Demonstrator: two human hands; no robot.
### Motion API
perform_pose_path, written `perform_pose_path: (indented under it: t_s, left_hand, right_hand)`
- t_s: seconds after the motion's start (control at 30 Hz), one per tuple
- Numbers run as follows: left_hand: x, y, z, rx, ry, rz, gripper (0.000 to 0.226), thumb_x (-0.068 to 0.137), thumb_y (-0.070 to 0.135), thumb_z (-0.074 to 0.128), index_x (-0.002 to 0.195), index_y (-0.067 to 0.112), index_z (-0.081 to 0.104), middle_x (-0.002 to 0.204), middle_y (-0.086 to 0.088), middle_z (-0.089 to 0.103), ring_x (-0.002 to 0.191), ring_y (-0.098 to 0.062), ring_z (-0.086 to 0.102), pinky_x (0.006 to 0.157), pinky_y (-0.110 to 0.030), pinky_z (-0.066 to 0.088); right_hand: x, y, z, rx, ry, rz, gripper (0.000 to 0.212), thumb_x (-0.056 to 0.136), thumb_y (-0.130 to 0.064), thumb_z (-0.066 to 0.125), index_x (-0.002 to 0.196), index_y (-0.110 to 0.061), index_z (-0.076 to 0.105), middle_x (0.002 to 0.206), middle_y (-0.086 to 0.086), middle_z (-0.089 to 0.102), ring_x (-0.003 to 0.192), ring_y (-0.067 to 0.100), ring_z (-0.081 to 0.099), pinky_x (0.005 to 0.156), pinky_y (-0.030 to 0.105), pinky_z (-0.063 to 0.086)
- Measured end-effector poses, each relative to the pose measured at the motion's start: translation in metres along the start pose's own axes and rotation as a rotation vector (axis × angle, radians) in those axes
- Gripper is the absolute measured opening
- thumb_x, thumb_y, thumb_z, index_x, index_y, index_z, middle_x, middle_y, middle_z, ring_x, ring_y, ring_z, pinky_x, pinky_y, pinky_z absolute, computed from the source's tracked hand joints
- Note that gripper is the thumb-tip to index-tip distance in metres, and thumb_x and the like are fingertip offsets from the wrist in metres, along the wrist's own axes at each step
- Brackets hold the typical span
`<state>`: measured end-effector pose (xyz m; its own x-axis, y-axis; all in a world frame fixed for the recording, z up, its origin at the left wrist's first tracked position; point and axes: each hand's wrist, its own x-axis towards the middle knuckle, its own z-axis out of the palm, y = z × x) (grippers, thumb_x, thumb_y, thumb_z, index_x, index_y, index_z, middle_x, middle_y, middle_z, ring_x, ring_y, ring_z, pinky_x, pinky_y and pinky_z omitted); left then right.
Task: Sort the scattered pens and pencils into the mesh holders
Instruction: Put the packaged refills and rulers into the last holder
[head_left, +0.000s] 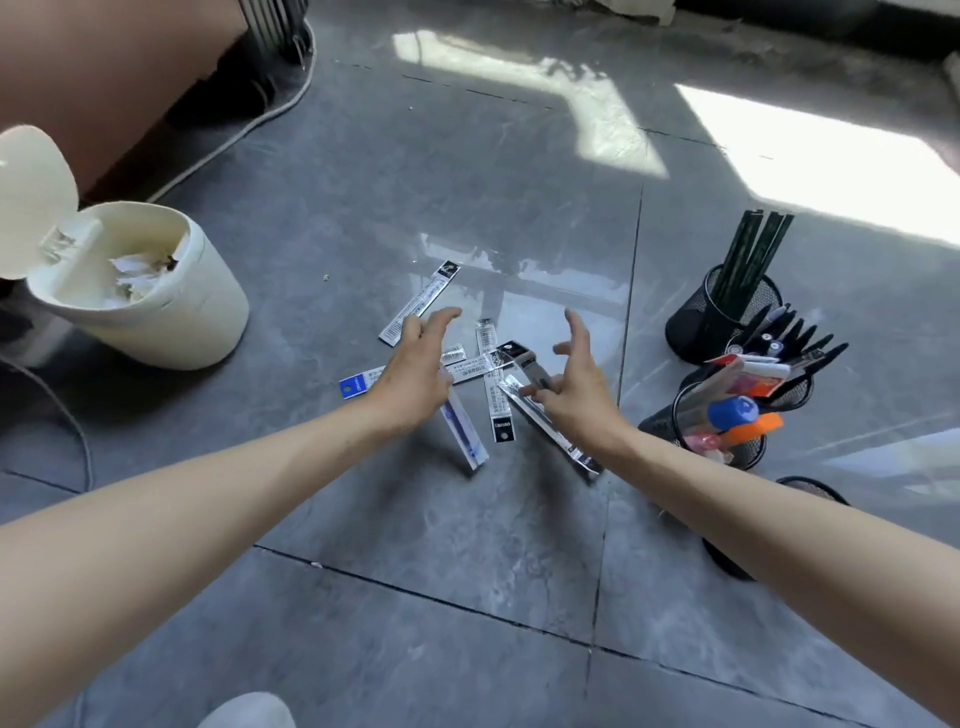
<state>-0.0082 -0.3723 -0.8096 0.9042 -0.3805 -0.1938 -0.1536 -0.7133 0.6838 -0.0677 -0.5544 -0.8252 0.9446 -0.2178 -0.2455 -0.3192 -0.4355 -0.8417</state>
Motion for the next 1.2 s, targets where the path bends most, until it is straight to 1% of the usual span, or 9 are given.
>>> perform_pose_path:
  t_s: [0.1,0.2,0.33,0.47,0.57,0.73,0.9,1.03,1.2]
  left_hand:
    - [0.006,0.012,0.002,-0.198,-0.056,-0.043,0.103,0.079,0.006,0.072,0.146,0.036,-0.001,0.126,-0.004,0.043,0.101,-0.014,0.047,0.078,-0.017,0.035]
    - [0.016,0.022,0.01,-0.471,-0.159,-0.13,0.121,0.07,0.009,0.081,0.142,0.041,-0.01,0.124,-0.001,0.056,0.098,-0.011,0.056,0.087,-0.019,0.047]
    - [0.031,0.042,0.026,-0.703,-0.344,-0.171,0.116,0.074,-0.007,0.073,0.141,0.044,-0.007,0.124,-0.013,0.056,0.087,-0.026,0.065,0.085,-0.035,0.055]
    - [0.036,0.057,0.037,-0.7,-0.417,-0.115,0.105,0.076,-0.007,0.071,0.144,0.039,0.004,0.126,-0.014,0.049,0.088,-0.028,0.063,0.076,-0.034,0.056]
    - [0.046,0.055,0.039,-0.709,-0.355,-0.143,0.086,0.083,0.004,0.067,0.144,0.034,0.014,0.125,-0.009,0.042,0.093,-0.026,0.059,0.072,-0.03,0.056]
    - [0.073,0.012,0.039,0.128,-0.216,0.029,0.036,0.085,0.009,0.061,0.119,0.015,0.053,0.119,-0.016,0.045,0.092,-0.025,0.054,0.08,-0.03,0.043]
    - [0.064,-0.005,0.043,0.552,-0.242,0.263,0.03,0.082,0.013,0.056,0.113,0.012,0.057,0.112,-0.013,0.048,0.109,-0.033,0.046,0.083,-0.038,0.043]
    - [0.055,0.006,0.061,0.676,-0.258,0.769,0.017,0.069,0.012,0.064,0.086,0.011,0.063,0.085,-0.01,0.057,0.078,-0.032,0.056,0.057,-0.036,0.044]
    - [0.044,0.026,0.076,1.03,-0.201,1.212,0.031,0.073,0.006,0.03,0.071,0.014,0.06,0.063,-0.002,0.055,0.056,-0.02,0.053,0.049,-0.027,0.037]
  right_hand:
    - [0.001,-0.004,-0.004,0.244,-0.07,0.22,0.041,0.08,0.009,0.064,0.12,0.002,0.057,0.087,0.008,0.063,0.072,0.013,0.062,0.064,0.015,0.045]
    - [-0.002,-0.01,-0.007,0.522,-0.128,0.401,0.016,0.086,0.007,0.054,0.099,0.003,0.062,0.072,0.011,0.055,0.056,0.014,0.051,0.054,0.018,0.041]
    - [-0.007,-0.002,-0.019,0.609,-0.374,0.444,0.034,0.091,-0.035,0.058,0.11,-0.007,0.06,0.108,0.01,0.065,0.1,0.02,0.062,0.092,0.027,0.047]
    - [-0.014,0.0,-0.029,0.871,-0.468,0.5,0.014,0.091,-0.002,0.053,0.102,-0.009,0.057,0.076,0.006,0.059,0.061,0.01,0.059,0.056,0.017,0.05]
    - [-0.014,0.004,-0.031,0.933,-0.395,0.552,0.018,0.091,0.01,0.043,0.1,-0.001,0.053,0.065,0.007,0.061,0.049,0.009,0.054,0.05,0.016,0.048]
    - [-0.012,0.017,-0.039,0.781,-0.118,0.595,0.021,0.087,0.009,0.043,0.091,-0.007,0.056,0.07,0.009,0.057,0.054,0.012,0.047,0.043,0.018,0.038]
    - [-0.015,0.024,-0.041,0.268,-0.007,0.544,0.017,0.08,-0.002,0.07,0.071,-0.011,0.058,0.043,-0.005,0.044,0.031,0.002,0.037,0.03,0.012,0.025]
    - [-0.011,0.031,-0.027,0.088,0.031,0.539,0.01,0.083,-0.009,0.064,0.076,-0.012,0.058,0.052,-0.001,0.04,0.043,0.01,0.034,0.034,0.016,0.025]
    - [-0.004,0.037,-0.023,0.03,0.107,0.52,0.019,0.085,-0.011,0.062,0.066,-0.013,0.057,0.047,-0.002,0.044,0.046,0.013,0.04,0.043,0.024,0.029]
